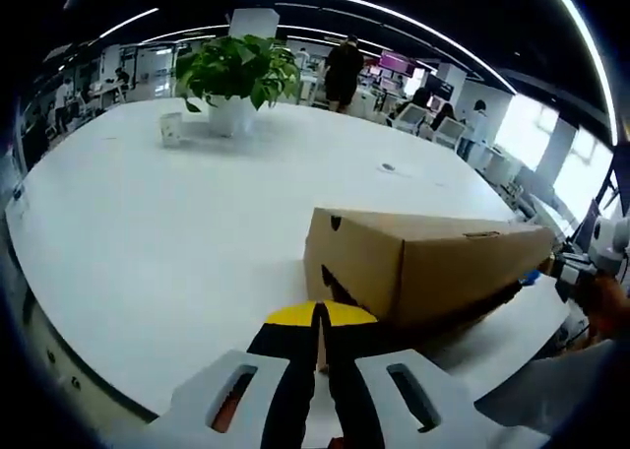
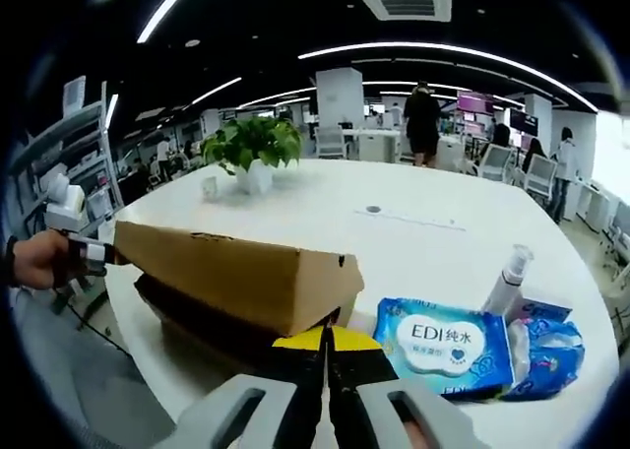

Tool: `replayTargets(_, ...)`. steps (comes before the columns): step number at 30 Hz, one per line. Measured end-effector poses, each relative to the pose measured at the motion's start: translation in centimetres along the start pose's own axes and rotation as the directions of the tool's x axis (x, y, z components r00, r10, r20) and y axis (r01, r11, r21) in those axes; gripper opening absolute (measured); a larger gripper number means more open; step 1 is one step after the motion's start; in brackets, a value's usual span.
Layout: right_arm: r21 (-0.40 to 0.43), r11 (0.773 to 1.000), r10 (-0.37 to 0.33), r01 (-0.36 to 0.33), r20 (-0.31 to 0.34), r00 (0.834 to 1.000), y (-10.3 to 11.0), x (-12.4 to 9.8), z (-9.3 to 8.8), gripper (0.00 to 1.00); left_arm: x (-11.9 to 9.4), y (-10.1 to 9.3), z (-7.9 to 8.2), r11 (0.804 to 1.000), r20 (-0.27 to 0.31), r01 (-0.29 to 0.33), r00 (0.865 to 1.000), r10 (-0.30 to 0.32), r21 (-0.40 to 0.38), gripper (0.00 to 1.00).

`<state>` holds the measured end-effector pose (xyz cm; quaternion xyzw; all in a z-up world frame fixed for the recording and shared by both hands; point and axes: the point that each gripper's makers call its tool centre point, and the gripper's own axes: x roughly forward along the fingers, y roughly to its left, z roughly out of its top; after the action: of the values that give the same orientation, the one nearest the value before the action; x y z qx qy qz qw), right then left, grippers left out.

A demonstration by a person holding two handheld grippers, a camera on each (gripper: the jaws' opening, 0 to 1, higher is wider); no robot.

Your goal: Operate the shoe box by opening the lid, removing the specified soft item, and placing it in the target area until the item is outside and the box remains undamaged.

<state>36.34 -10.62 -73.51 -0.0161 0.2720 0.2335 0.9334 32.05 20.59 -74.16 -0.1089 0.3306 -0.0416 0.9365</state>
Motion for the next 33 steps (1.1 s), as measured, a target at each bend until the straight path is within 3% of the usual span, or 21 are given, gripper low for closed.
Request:
replayTargets(10, 0.037, 0.999, 0.0, 0.001, -0.016, 1.0, -0.2, 0.0, -1.5, 0.0, -0.4, 0.4, -0.1, 0.999, -0.032, 0.005, 0.999, -0.004, 0.042, 0.0)
replayTargets(23, 0.107, 0.994, 0.0, -0.003, 0.028, 1.0, -0.5, -0.6, -1.8, 0.0, 0.0, 0.6, -2.1, 0.997, -0.098, -0.026, 0.995, 0.033, 0.07, 0.0)
replayTargets(33, 0.16, 0.987, 0.027, -0.035, 0.049, 0.998, -0.5, -0.7, -2.1, 0.0, -0.1, 0.2, -2.6, 0.993, -0.119, -0.047, 0.991, 0.059, 0.104, 0.0)
